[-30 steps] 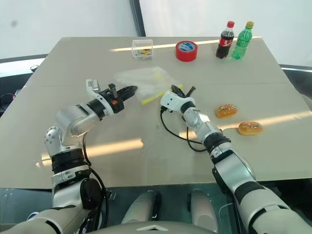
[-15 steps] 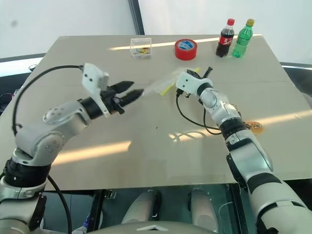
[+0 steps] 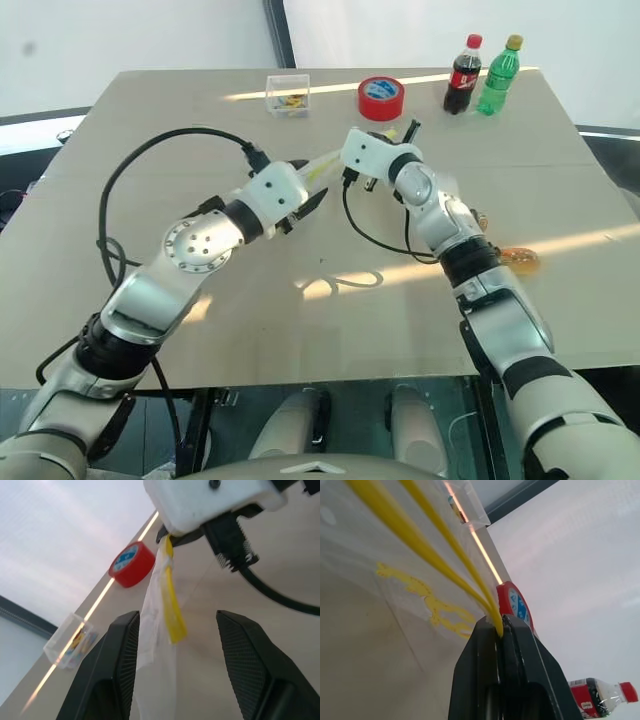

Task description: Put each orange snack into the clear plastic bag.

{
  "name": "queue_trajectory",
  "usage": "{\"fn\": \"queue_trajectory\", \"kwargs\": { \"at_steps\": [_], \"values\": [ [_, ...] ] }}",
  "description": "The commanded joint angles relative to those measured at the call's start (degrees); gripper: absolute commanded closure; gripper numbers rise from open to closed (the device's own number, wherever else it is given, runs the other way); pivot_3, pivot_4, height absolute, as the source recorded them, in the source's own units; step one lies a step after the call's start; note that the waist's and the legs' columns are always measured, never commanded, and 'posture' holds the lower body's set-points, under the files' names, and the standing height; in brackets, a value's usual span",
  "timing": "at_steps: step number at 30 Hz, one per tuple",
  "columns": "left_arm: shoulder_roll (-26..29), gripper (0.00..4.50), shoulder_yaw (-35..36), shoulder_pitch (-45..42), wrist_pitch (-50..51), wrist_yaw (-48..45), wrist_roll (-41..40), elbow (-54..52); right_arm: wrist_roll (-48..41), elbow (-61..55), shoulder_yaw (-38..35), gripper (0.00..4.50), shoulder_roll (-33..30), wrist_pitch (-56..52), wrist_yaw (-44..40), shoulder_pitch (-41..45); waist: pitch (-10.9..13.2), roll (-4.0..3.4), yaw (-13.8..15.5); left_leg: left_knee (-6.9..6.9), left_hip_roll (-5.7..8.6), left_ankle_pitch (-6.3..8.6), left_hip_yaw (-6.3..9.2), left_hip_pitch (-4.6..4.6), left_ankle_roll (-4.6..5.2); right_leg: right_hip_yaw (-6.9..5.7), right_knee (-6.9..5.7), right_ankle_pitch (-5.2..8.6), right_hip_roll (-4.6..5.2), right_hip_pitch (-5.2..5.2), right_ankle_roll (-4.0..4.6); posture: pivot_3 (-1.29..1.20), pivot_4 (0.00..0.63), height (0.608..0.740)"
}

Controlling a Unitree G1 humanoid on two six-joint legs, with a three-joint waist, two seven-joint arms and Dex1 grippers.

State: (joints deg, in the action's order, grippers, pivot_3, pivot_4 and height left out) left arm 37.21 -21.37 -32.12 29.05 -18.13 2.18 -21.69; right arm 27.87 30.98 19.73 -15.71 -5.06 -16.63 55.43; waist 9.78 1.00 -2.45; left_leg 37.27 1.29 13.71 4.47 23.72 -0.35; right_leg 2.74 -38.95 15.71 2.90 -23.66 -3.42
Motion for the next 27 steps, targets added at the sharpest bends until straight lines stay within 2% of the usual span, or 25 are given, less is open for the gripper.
{"fn": "queue_trajectory", "kwargs": {
  "at_steps": [1,8,11,12,15,18,22,23,24,26,27],
  "values": [
    [-2.01,1.94,0.71,-0.79,-1.20,0.22,4.35,0.04,0.55,-4.93,0.01,4.50,0.30,-1.49,-0.40,-0.60,0.00,0.00,0.00,0.00,0.00,0.00,0.03,0.03,0.00,-0.03,0.01,0.00,0.00,-0.01,0.00,0.00,0.150,0.740],
    [-3.85,1.94,1.62,-0.36,-2.70,-3.02,7.18,0.39,0.82,-6.44,0.01,4.50,0.10,-2.74,-0.76,-1.03,0.00,0.00,0.04,0.01,0.00,-0.01,0.03,0.04,-0.01,-0.03,0.01,0.00,0.01,-0.03,0.00,0.00,0.150,0.740],
    [-4.58,2.69,1.97,-0.36,-2.98,-4.27,7.68,0.68,0.85,-6.47,-0.01,4.50,-0.14,-2.74,-0.88,-0.99,0.00,0.00,0.03,0.03,0.00,-0.01,0.03,0.04,-0.01,-0.03,0.00,0.00,0.01,-0.03,0.00,0.00,0.150,0.740],
    [-4.88,3.22,2.13,-0.47,-3.08,-4.43,7.99,0.99,0.86,-6.64,-0.03,4.50,-0.26,-2.82,-0.95,-1.05,0.00,0.00,0.03,0.03,0.00,-0.01,0.03,0.04,-0.01,-0.03,0.00,0.00,0.01,-0.03,0.00,0.00,0.150,0.740],
    [-5.34,4.41,2.65,-0.45,-3.84,-4.97,8.64,1.64,0.80,-7.35,-0.19,4.50,-0.67,-3.12,-1.24,-1.44,0.00,0.00,-0.01,0.03,0.00,-0.01,0.03,0.04,-0.01,-0.03,-0.01,0.00,0.01,-0.03,0.00,0.00,0.150,0.740],
    [-4.83,4.41,3.85,0.08,-5.06,-5.36,8.75,2.43,0.45,-8.87,-0.56,4.50,-0.89,-4.39,-1.90,-2.42,0.00,0.00,-0.01,0.03,0.00,0.00,0.03,0.04,-0.01,-0.03,-0.01,0.00,0.01,-0.03,0.00,0.00,0.150,0.740],
    [-2.43,4.41,7.47,2.00,-10.70,-6.78,7.85,4.92,-1.72,-14.74,-1.27,4.50,-2.44,-6.80,-7.42,-5.56,0.00,0.00,-0.03,0.04,-0.01,0.00,0.03,0.03,-0.01,-0.03,-0.01,0.00,0.02,-0.03,0.00,0.00,0.150,0.740],
    [-1.99,4.50,8.41,2.49,-12.45,-7.26,7.28,5.69,-2.33,-16.55,-1.76,3.91,-2.54,-7.57,-8.03,-6.54,0.00,0.00,-0.03,0.04,-0.01,0.00,0.03,0.04,-0.01,-0.04,-0.01,0.00,0.02,-0.03,0.00,0.00,0.150,0.740],
    [-1.42,4.50,9.42,2.98,-15.30,-7.85,6.65,6.96,-3.66,-19.20,-2.38,3.66,-2.61,-8.68,-9.35,-8.12,0.00,0.00,0.02,0.04,-0.01,0.00,0.04,0.04,-0.01,-0.04,-0.01,0.00,0.02,-0.03,0.00,0.00,0.150,0.740],
    [-1.30,4.50,11.96,3.96,-20.97,-8.57,4.58,9.81,-6.09,-25.29,-4.43,2.51,-2.24,-12.17,-10.74,-11.66,0.00,0.00,0.12,0.05,-0.02,0.00,0.07,0.05,-0.01,-0.07,-0.01,0.00,0.04,-0.02,0.00,0.00,0.150,0.740],
    [-1.30,4.50,12.99,4.39,-23.95,-9.11,3.54,11.45,-7.48,-28.65,-5.27,2.25,-2.43,-14.26,-12.25,-13.70,0.00,0.01,0.18,0.07,-0.05,0.00,0.10,0.06,0.00,-0.09,-0.01,0.00,0.05,-0.02,0.00,0.00,0.150,0.740]
  ]
}}
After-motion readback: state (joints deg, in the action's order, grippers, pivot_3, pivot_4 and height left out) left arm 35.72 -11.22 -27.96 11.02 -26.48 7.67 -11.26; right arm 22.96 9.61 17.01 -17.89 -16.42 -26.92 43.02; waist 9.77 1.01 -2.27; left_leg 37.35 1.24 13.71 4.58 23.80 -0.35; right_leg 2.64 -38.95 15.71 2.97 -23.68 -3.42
